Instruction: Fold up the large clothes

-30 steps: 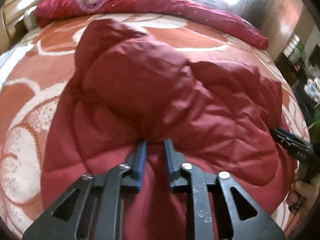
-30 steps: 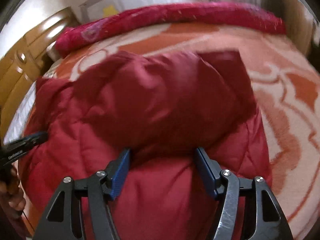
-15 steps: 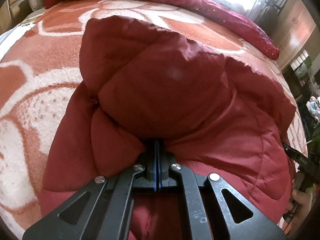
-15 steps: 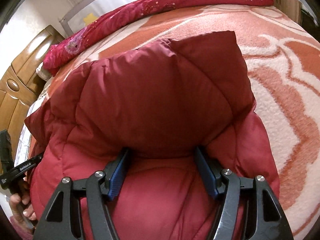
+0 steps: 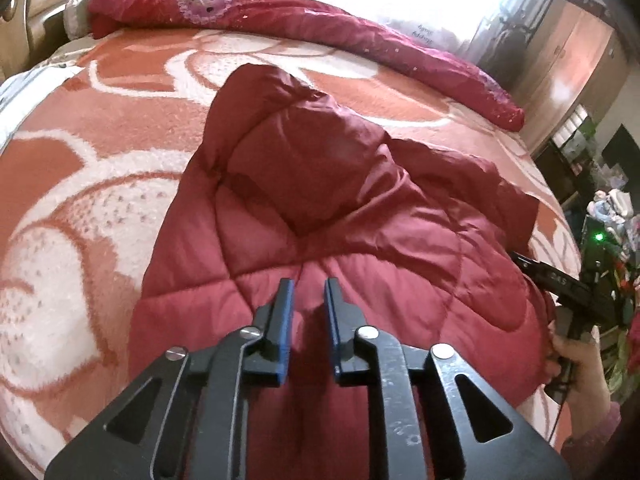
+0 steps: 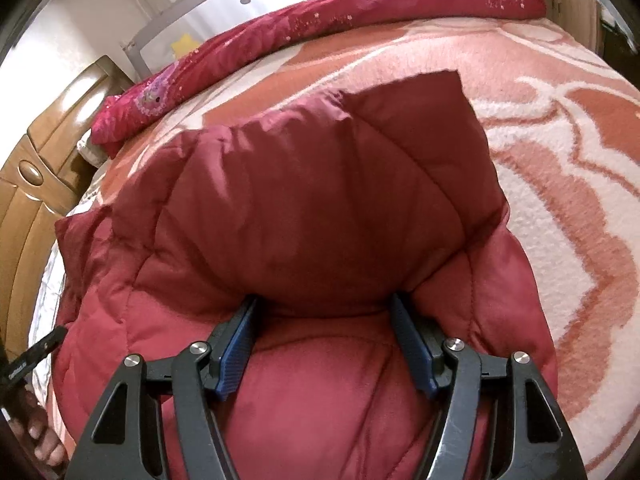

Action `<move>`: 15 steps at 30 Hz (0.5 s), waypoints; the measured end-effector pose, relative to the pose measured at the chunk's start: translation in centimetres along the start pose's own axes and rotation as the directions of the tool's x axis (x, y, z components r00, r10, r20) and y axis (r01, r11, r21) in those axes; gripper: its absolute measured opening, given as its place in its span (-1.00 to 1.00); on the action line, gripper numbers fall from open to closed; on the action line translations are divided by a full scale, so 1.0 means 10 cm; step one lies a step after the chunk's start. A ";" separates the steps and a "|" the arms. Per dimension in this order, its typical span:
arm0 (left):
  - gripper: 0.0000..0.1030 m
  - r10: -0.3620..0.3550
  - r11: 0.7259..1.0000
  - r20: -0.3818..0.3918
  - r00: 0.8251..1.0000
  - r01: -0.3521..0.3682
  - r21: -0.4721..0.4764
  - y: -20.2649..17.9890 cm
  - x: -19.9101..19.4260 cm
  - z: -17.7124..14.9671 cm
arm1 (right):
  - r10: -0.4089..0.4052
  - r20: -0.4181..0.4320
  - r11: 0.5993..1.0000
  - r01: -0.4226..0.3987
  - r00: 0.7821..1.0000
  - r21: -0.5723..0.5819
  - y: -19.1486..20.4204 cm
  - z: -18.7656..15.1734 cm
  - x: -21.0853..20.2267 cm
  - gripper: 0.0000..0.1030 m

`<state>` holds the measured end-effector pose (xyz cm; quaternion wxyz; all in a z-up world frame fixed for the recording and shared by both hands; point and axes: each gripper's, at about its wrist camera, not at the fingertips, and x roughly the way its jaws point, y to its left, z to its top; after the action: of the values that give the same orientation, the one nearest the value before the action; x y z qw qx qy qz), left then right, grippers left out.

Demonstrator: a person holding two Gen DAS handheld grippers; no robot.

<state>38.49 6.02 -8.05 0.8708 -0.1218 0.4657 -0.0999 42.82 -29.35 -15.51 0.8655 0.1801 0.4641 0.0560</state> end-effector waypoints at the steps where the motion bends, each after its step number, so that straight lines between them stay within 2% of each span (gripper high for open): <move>1: -0.68 -0.002 1.000 0.002 1.000 0.002 -0.002 0.01 -0.02 0.00 | 0.001 0.010 1.000 -0.001 1.000 -0.004 0.01 0.00 -0.05 0.34; 4: -0.44 -0.001 1.000 0.017 1.000 0.001 -0.007 0.03 -0.12 -0.03 | 0.022 0.044 1.000 -0.022 0.999 0.009 0.01 -0.04 -0.21 0.34; 6: -0.02 0.009 1.000 0.032 0.999 -0.008 -0.013 0.07 -0.19 -0.07 | 0.033 0.061 0.999 -0.034 0.998 0.010 -0.01 -0.07 -0.31 0.37; 8: 0.13 0.008 1.000 0.048 0.999 -0.007 -0.020 0.11 -0.26 -0.10 | 0.054 0.075 0.998 -0.054 0.996 0.008 -0.03 -0.11 -0.43 0.43; 10: 0.19 0.001 1.000 0.049 0.999 0.000 -0.024 0.16 -0.29 -0.11 | 0.083 0.092 0.996 -0.084 0.992 0.009 -0.08 -0.16 -0.57 0.52; 13: 0.35 -0.019 0.999 0.050 0.999 0.021 -0.043 0.28 -0.31 -0.11 | 0.090 0.115 0.996 -0.092 0.989 0.017 -0.18 -0.21 -0.76 0.66; 15: 0.55 -0.039 0.998 0.059 0.998 0.042 -0.056 0.35 -0.32 -0.11 | 0.095 0.125 0.995 -0.099 0.988 0.028 -0.27 -0.24 -0.87 0.73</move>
<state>36.05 10.10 -7.18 0.8779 -0.1589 0.4405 -0.1005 35.78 -33.48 -10.89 0.8857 0.2202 0.4010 0.0787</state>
